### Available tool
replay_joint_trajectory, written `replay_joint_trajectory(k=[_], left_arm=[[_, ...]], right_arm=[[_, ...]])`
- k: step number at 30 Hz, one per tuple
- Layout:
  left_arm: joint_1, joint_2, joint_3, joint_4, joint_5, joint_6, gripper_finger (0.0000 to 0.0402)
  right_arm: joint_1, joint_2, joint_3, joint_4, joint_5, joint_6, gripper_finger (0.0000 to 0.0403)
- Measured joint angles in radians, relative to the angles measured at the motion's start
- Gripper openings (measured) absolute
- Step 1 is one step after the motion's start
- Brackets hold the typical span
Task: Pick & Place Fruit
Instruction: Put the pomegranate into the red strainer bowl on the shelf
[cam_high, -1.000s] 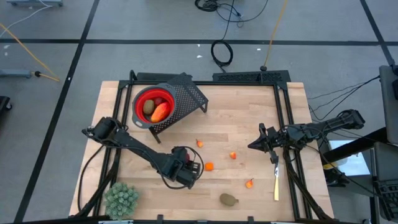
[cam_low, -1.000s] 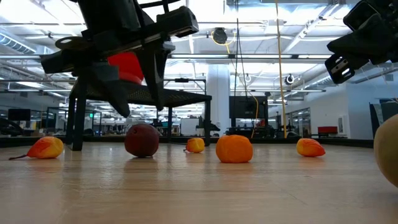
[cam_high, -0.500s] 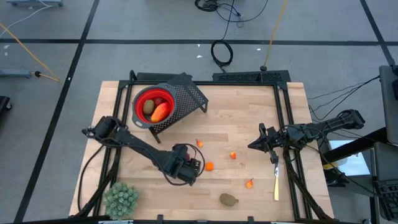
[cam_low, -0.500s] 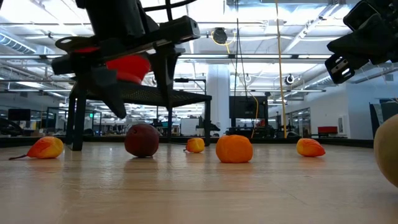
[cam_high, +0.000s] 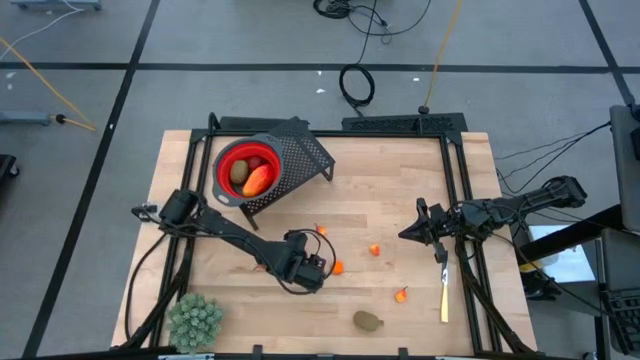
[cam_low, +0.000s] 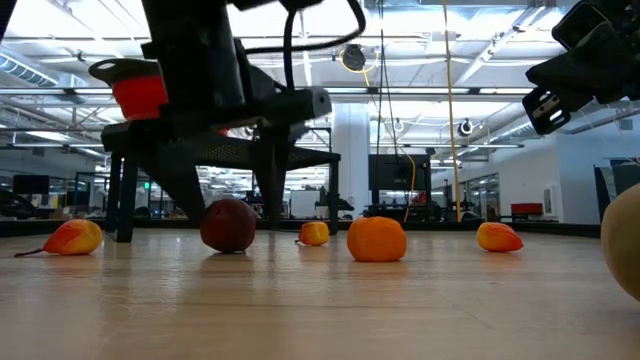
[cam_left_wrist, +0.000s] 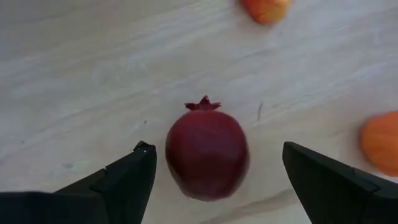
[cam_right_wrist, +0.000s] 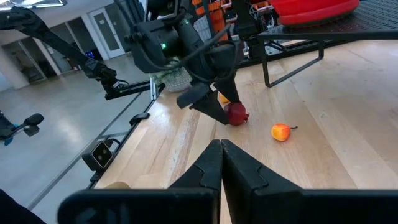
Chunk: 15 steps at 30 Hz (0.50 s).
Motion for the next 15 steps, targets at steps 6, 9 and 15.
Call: replay_joint_trajectory(k=[6,9,15], left_arm=[[0.013,0.016,0.0,-0.001,0.008,0.0,0.0347],[0.019,0.016,0.0,-0.001,0.008,0.0,0.0345],[0.022,0.016,0.0,-0.003,0.009,0.039,0.0303]], right_arm=[[0.0,0.0,0.0,0.0,0.0,0.0,0.0],[0.0,0.0,0.0,0.0,0.0,0.0,0.0],[0.0,0.0,0.0,0.0,0.0,0.0,0.0]])
